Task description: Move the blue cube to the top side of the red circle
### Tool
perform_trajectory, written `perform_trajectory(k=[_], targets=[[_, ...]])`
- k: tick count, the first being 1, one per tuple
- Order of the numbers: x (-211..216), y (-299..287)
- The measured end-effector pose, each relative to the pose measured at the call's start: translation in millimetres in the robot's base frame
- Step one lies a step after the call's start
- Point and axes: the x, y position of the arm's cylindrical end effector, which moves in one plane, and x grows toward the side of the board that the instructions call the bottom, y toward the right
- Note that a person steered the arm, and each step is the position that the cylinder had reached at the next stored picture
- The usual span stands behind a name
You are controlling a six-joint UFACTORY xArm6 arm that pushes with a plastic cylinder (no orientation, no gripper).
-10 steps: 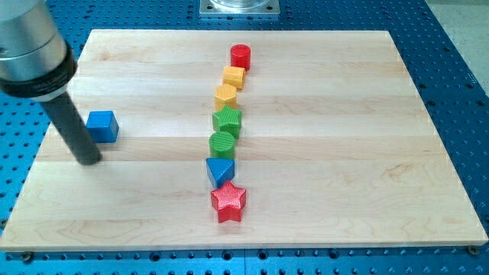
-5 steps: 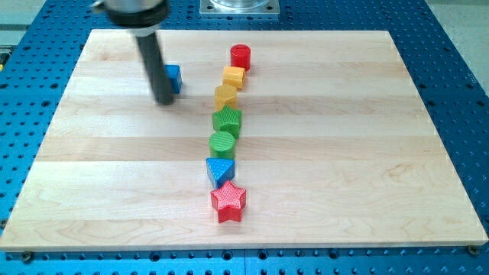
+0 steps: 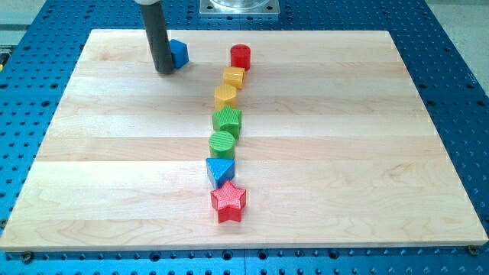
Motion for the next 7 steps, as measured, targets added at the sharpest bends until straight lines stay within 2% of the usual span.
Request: perform_trajectory(k=[1,2,3,4,6,7], targets=[[-8,-8],[-26,45],[-42,36],[-48,-2],[-50,63],[-70,42]])
